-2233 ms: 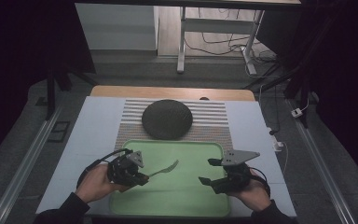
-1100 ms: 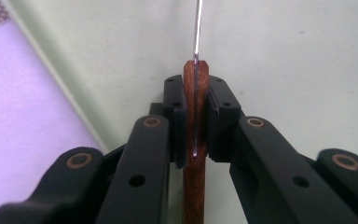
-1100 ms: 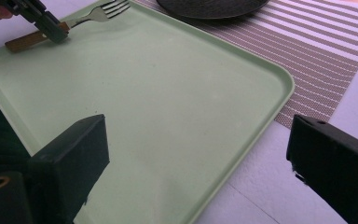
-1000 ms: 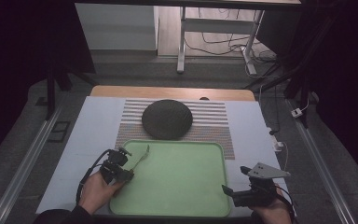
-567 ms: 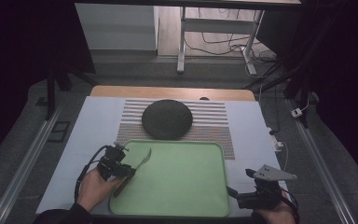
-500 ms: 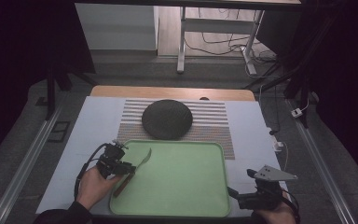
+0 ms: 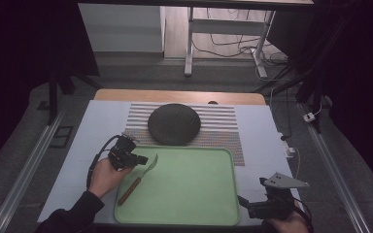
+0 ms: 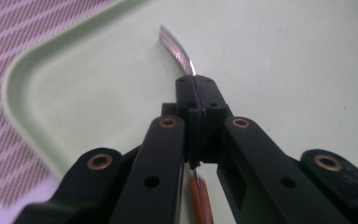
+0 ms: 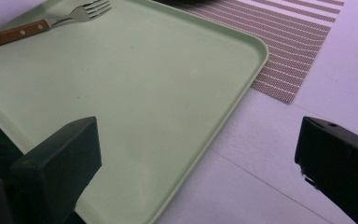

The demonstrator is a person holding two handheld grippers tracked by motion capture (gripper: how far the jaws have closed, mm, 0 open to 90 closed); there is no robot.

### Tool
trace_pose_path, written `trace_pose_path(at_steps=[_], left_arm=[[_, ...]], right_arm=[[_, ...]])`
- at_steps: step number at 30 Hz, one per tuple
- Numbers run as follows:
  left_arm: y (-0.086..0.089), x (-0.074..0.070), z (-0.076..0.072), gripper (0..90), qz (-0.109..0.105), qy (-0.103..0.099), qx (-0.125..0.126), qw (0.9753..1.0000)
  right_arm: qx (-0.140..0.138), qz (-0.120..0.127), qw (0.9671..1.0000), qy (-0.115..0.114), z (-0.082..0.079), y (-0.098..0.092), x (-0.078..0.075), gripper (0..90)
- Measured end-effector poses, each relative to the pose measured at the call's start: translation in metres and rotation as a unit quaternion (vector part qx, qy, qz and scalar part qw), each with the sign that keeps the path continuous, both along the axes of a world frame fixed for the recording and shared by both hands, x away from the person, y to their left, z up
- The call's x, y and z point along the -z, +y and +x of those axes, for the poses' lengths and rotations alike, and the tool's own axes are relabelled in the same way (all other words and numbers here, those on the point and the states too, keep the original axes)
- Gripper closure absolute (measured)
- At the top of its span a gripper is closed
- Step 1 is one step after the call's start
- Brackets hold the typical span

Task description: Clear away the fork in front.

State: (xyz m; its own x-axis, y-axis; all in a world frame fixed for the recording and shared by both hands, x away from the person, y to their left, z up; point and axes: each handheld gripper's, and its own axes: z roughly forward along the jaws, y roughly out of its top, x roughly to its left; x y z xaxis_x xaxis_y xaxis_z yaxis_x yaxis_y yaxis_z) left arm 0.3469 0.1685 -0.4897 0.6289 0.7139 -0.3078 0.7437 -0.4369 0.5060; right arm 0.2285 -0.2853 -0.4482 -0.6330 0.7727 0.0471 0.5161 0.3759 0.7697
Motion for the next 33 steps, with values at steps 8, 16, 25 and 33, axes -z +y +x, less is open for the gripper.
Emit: trace_pose_path(at_steps=[8,16,25,33], left_arm=[[-0.007,0.011,0.013,88.4,0.000,-0.004,0.008,1.0000],[-0.015,0.014,0.013,88.5,0.006,-0.001,0.015,0.9999],[-0.033,0.015,0.002,88.4,0.010,0.002,0.043,0.9990],[-0.029,0.015,0.006,88.4,-0.014,0.012,0.030,0.9994]], right_arm=[[-0.002,-0.002,0.9999,0.011,0.002,0.000,0.001,0.6],[-0.005,-0.005,0.9999,0.013,0.002,0.001,0.001,0.7],[-0.005,-0.004,0.9999,0.014,0.002,0.001,0.001,0.7],[-0.006,-0.004,0.9998,0.017,0.003,0.001,0.002,0.7]])
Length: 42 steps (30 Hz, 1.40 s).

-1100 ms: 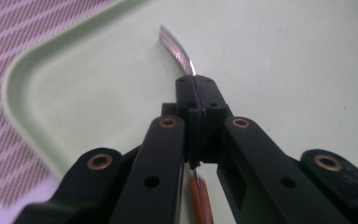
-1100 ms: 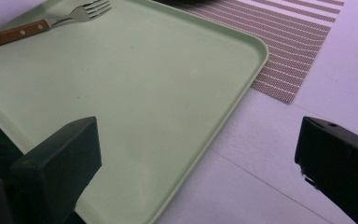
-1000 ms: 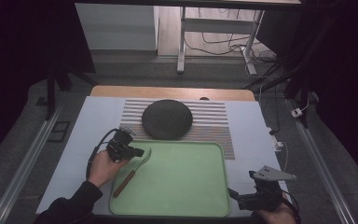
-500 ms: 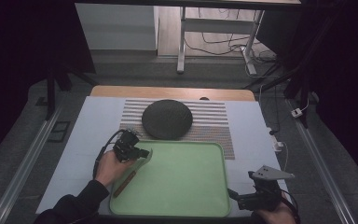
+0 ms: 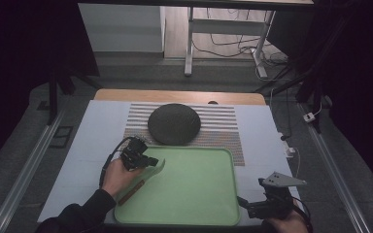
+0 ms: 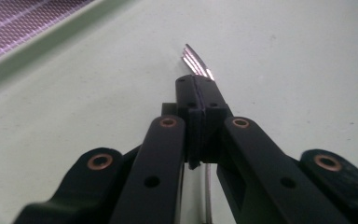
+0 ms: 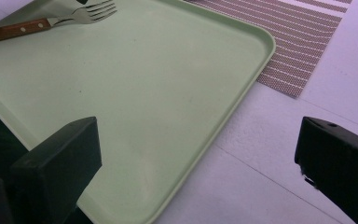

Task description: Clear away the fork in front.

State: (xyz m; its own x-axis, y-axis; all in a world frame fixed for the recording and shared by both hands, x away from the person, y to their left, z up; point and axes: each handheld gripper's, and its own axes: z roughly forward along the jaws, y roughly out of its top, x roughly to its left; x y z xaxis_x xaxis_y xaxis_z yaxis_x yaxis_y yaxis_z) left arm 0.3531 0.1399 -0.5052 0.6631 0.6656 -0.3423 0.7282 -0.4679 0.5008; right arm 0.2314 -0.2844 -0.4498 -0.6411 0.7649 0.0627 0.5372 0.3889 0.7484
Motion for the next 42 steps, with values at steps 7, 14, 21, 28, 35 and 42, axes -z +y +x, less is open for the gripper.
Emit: trace_pose_path(at_steps=[7,14,21,28,35,42], left_arm=[[-0.025,0.001,-0.016,88.4,-0.001,0.010,0.048,0.9988],[-0.031,0.002,-0.019,88.4,0.000,0.006,0.054,0.9985],[-0.047,0.012,-0.022,88.4,0.017,0.006,0.081,0.9966],[-0.050,0.014,-0.020,88.4,0.028,-0.015,0.078,0.9965],[-0.037,0.013,-0.013,88.4,0.051,-0.026,0.047,0.9973],[-0.018,0.011,-0.005,88.4,0.076,-0.029,0.007,0.9967]], right_arm=[[0.001,0.002,1.0000,0.001,0.000,-0.001,0.000,0.7],[0.001,0.001,1.0000,0.000,0.000,0.000,0.000,0.7],[0.000,0.003,1.0000,0.001,0.000,-0.001,0.000,0.7],[-0.001,0.004,1.0000,0.002,0.000,-0.001,0.000,0.7],[-0.001,0.004,1.0000,0.004,0.001,-0.001,0.000,0.8],[0.000,0.004,1.0000,0.005,0.001,-0.001,0.000,0.9]])
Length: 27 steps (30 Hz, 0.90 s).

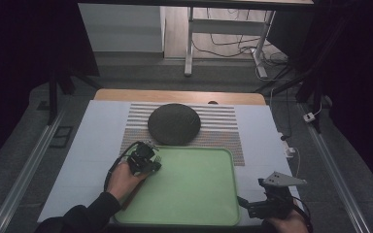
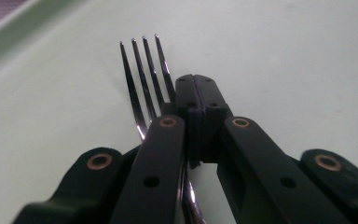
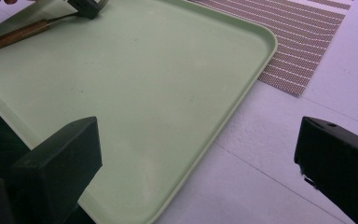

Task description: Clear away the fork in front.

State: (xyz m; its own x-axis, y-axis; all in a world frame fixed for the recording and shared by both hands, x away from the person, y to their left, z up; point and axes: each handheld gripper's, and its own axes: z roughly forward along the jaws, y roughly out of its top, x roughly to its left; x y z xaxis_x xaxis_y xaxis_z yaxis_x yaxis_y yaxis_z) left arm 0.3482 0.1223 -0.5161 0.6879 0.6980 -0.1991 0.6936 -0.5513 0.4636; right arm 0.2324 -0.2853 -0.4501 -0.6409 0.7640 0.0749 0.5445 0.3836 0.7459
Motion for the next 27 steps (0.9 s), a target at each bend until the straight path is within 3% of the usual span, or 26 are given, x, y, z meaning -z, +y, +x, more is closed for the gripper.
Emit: trace_pose_path(at_steps=[11,18,19,20,23,25,27], left_arm=[[0.045,0.001,0.012,88.3,0.003,0.013,-0.067,0.9977],[0.055,0.001,0.014,87.5,-0.005,0.016,-0.081,0.9966],[0.055,0.001,0.014,80.6,-0.011,0.018,-0.081,0.9965],[0.055,0.001,0.014,80.6,-0.011,0.013,-0.077,0.9969],[0.055,-0.003,0.011,69.0,-0.006,-0.012,-0.069,0.9975],[0.057,-0.007,0.008,58.4,-0.015,-0.032,-0.055,0.9979],[0.059,-0.012,0.004,49.0,-0.026,-0.038,-0.046,0.9979]], right_arm=[[-0.001,0.001,1.0000,0.001,0.000,0.000,0.000,0.9],[-0.002,0.001,1.0000,0.001,0.000,0.000,0.000,0.9],[-0.002,0.001,1.0000,0.001,0.000,0.000,0.000,1.0],[-0.002,0.001,1.0000,0.001,0.000,0.000,0.000,1.0],[-0.001,0.003,1.0000,0.001,0.000,0.000,0.000,1.0],[-0.002,0.003,1.0000,0.001,0.000,0.000,0.000,0.9],[-0.002,0.002,1.0000,0.001,0.000,0.000,0.000,0.9]])
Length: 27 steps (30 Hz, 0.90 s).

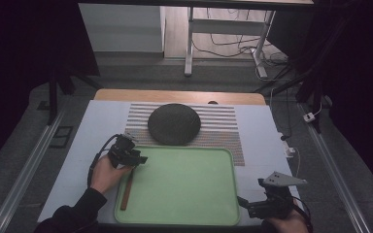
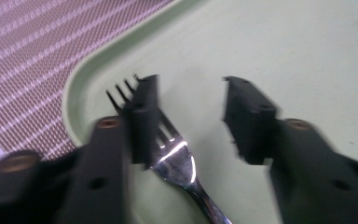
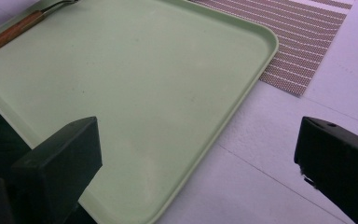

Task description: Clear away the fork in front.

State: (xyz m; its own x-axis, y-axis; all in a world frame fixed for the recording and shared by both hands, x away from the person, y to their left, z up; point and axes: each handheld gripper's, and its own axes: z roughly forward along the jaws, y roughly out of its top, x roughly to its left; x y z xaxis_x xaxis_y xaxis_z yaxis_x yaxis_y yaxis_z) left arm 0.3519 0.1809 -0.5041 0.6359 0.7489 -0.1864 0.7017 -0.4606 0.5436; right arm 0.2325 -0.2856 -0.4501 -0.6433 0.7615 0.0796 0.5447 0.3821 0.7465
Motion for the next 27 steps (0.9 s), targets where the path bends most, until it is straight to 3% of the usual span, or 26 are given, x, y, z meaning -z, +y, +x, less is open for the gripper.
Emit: trace_pose_path(at_steps=[7,21,27], left_arm=[[0.013,-0.020,-0.021,24.4,-0.074,-0.028,0.020,0.9966],[0.048,-0.034,-0.065,9.3,-0.137,-0.048,0.004,0.9893],[0.065,-0.035,-0.087,4.1,-0.143,-0.056,-0.009,0.9881]], right_arm=[[-0.001,-0.003,1.0000,0.000,0.000,0.001,0.000,0.9],[-0.001,-0.004,1.0000,0.000,0.000,0.001,0.000,0.9],[-0.001,-0.005,1.0000,-0.001,0.000,0.001,0.000,0.9]])
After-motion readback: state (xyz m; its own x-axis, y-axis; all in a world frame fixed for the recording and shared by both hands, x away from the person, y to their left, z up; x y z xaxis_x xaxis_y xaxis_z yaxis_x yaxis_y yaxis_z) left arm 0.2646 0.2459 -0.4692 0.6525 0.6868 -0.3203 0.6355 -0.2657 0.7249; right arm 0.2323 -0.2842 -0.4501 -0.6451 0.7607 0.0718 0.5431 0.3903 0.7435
